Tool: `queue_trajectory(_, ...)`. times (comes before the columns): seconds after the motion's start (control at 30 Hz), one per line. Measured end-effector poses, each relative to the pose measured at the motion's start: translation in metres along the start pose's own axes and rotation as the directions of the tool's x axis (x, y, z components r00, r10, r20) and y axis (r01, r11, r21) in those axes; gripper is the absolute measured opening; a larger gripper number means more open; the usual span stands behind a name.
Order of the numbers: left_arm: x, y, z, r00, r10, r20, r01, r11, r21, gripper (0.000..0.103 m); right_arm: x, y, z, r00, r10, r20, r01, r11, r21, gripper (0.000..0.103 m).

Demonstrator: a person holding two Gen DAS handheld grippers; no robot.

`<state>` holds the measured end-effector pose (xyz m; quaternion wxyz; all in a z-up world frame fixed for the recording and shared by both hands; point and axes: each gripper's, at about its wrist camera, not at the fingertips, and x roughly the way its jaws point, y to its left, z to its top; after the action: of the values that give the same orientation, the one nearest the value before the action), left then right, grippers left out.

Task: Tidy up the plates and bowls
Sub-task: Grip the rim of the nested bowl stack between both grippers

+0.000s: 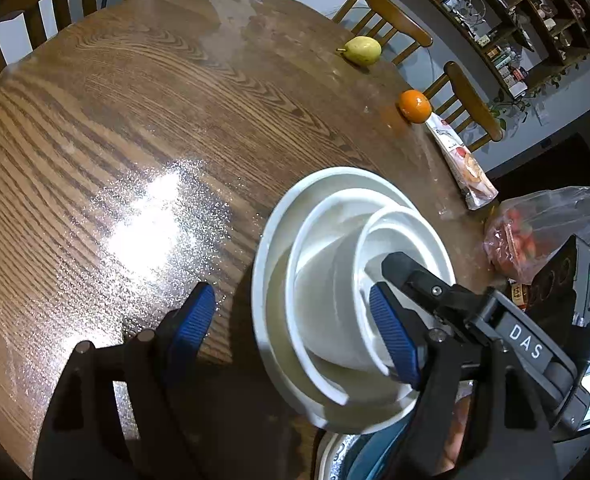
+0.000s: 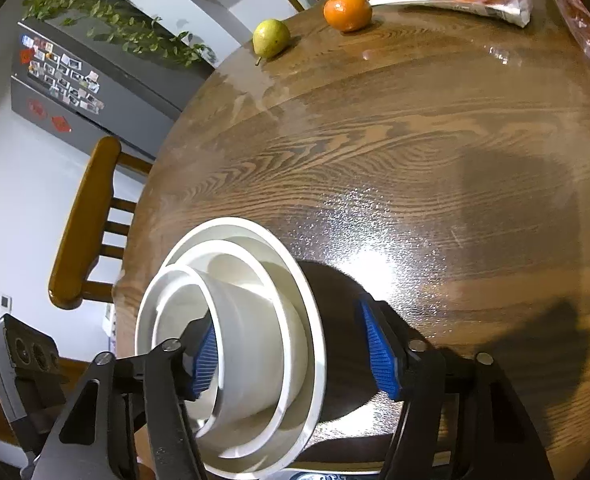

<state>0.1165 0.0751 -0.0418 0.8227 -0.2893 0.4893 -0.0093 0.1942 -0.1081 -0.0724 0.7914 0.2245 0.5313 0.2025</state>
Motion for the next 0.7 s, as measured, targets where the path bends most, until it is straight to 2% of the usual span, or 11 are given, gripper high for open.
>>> queue_trajectory(0.2, 0.0015, 0.0013, 0.0006, 1.0, -0.007, 0.0, 0.007, 1.0, -0.003, 0.075, 0.0044, -0.003, -0.0019, 1.0, 0.022, -0.012, -0.021, 0.999, 0.025, 0.057)
queue_trajectory(0.3, 0.0027, 0.0008, 0.0005, 1.0, -0.008, -0.002, 0.008, 1.0, -0.002, 0.07, 0.0065, -0.0028, -0.0028, 0.999, 0.033, -0.017, -0.033, 0.999, 0.029, 0.051)
queue_trajectory(0.47, 0.0033, -0.0036, -0.0001, 1.0, -0.027, 0.001, 0.027, 1.0, 0.005, 0.055, 0.0097, -0.0032, -0.0035, 0.998, 0.062, -0.022, -0.061, 0.997, 0.039, 0.041)
queue_trajectory(0.53, 0.0027, -0.0063, -0.0011, 0.999, -0.038, 0.009, 0.038, 0.999, 0.012, 0.048, 0.0098, -0.0027, -0.0035, 0.997, 0.069, -0.021, -0.068, 0.997, 0.039, 0.041)
queue_trajectory(0.7, 0.0025, -0.0072, -0.0026, 0.999, -0.033, 0.02, 0.033, 0.999, 0.007, 0.048, 0.01, -0.0022, -0.0044, 0.998, 0.069, -0.011, -0.069, 0.997, 0.045, 0.041)
